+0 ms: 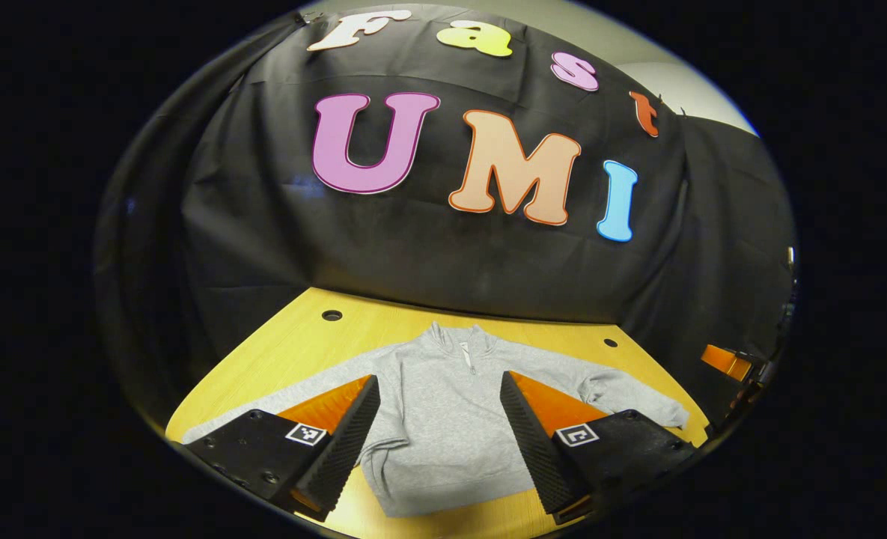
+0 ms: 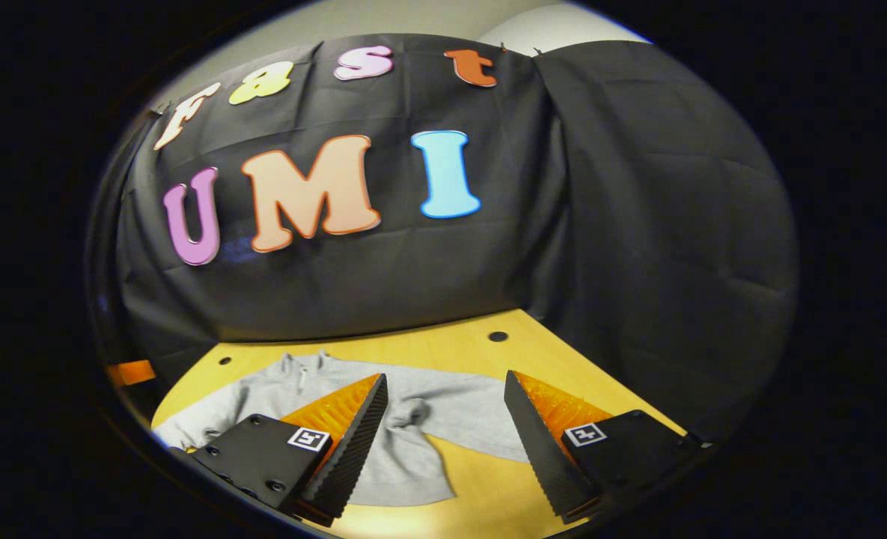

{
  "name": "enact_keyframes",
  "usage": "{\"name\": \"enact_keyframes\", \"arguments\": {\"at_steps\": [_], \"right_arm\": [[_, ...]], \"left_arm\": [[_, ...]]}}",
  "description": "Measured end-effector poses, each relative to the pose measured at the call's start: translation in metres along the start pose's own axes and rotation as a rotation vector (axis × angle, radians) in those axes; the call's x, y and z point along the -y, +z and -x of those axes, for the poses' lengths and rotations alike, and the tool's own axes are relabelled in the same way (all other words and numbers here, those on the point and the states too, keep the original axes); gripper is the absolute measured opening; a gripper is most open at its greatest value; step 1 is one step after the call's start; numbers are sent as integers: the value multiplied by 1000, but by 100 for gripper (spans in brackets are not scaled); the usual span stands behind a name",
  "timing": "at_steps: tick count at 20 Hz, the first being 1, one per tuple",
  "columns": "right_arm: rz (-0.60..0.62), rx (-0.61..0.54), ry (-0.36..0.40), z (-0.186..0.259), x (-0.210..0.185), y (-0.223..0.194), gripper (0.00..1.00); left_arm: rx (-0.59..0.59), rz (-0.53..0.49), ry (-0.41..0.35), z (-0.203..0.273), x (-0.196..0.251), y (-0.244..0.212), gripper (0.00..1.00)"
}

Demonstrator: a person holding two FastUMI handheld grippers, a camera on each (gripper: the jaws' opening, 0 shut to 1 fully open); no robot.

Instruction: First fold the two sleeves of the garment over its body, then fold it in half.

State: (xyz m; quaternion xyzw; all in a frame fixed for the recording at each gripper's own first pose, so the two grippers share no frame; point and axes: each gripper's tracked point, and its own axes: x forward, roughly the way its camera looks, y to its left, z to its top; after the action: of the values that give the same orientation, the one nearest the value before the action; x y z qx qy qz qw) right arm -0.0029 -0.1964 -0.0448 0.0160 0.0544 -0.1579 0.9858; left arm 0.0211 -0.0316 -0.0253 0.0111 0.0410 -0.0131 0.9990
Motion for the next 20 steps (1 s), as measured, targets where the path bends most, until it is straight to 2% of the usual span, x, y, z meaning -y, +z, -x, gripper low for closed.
{"name": "enact_keyframes", "arguments": {"at_steps": [1, 4, 7, 8, 12, 16, 17, 18, 20], "right_arm": [[-10, -13, -34, -6, 21, -5, 98], [-48, -61, -122, -23, 74, -27, 98], [-76, -125, -189, -38, 117, -58, 98], [-71, -147, -205, -42, 128, -68, 94], [-86, -230, -254, -60, 164, -102, 94], [-99, -321, -279, -74, 184, -141, 94], [-99, -348, -283, -75, 191, -154, 98], [-104, -377, -287, -75, 194, -164, 94], [-114, -425, -288, -82, 197, -181, 98]], "left_arm": [[-4, 1, 5, -1, -1, 0, 95], [-9, -2, 26, -3, -4, -4, 95], [-17, 3, 45, -5, -8, -5, 95], [-18, 5, 50, -4, -8, -5, 95], [-27, 14, 80, -5, -12, -9, 95], [-40, 18, 112, -4, -17, -14, 95], [-43, 18, 118, -3, -19, -16, 95], [-46, 19, 124, 1, -21, -20, 95], [-50, 23, 135, 7, -23, -23, 95]]}}
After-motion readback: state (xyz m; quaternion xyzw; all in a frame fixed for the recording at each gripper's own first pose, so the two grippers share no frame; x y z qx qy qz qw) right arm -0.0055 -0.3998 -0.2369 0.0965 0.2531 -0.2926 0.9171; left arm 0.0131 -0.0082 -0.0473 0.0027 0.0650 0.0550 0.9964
